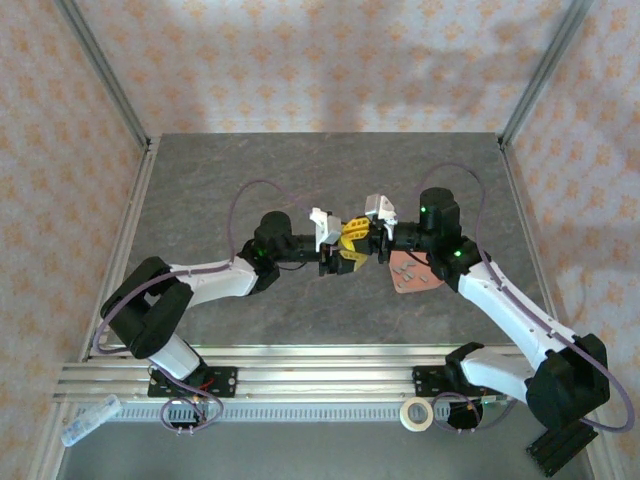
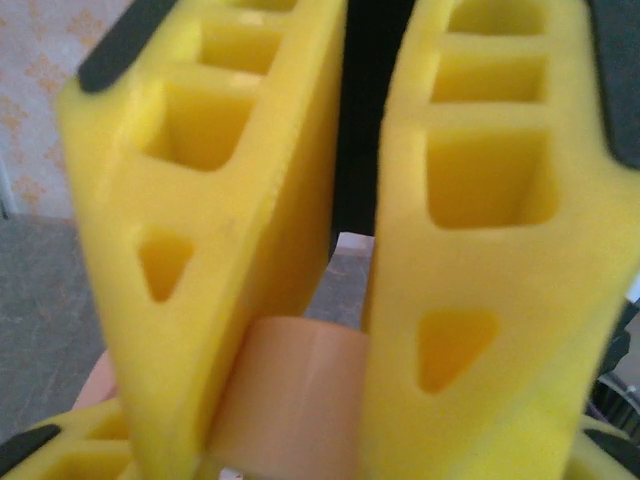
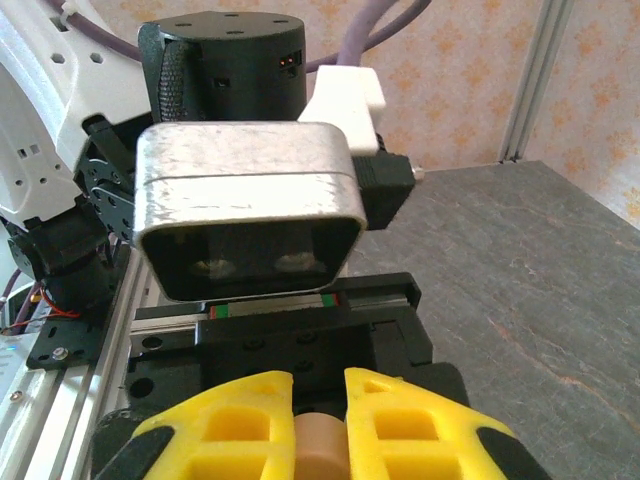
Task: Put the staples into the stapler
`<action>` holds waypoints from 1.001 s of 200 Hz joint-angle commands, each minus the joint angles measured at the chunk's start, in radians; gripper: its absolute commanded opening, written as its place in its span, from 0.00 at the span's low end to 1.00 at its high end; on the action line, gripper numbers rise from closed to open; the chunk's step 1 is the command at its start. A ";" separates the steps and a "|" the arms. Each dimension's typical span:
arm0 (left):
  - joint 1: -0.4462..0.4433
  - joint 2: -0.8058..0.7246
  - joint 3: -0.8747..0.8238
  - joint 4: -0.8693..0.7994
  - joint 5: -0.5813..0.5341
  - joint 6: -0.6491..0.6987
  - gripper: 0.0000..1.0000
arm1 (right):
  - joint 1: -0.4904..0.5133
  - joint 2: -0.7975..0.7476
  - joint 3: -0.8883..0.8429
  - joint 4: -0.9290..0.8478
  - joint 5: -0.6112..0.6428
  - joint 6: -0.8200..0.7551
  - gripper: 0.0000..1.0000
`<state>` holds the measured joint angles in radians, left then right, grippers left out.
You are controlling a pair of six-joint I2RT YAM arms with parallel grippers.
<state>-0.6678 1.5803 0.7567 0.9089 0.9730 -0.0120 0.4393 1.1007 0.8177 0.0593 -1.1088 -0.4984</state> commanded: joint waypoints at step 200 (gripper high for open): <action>-0.006 -0.058 0.177 -1.171 -1.111 -0.517 0.22 | 0.157 0.140 -0.033 -0.067 0.916 0.745 0.61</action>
<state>-0.6743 1.4525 0.8631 -0.0910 -0.0135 -0.4068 0.5735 1.2079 0.7528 0.0132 -0.2626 0.1596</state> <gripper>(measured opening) 0.272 0.605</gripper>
